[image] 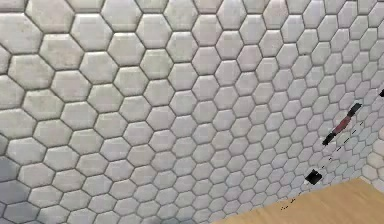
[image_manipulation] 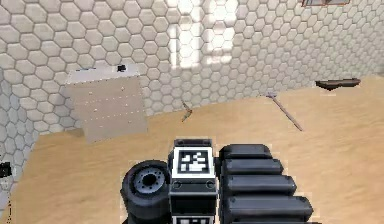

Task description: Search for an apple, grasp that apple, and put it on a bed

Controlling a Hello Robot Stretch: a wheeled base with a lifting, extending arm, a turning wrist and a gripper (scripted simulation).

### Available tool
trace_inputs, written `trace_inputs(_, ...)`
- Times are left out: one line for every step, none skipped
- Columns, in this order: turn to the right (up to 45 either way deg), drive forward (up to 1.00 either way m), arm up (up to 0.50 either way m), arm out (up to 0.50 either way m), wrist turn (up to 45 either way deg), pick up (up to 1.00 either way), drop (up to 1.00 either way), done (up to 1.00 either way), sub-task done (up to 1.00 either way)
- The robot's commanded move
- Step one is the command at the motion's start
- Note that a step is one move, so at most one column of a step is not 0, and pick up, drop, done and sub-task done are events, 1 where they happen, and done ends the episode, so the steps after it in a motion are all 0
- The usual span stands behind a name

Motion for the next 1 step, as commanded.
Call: trace_inputs(0.0, 0.10, 0.00, 0.00, 0.0, 0.00, 0.00, 0.00, 0.00)
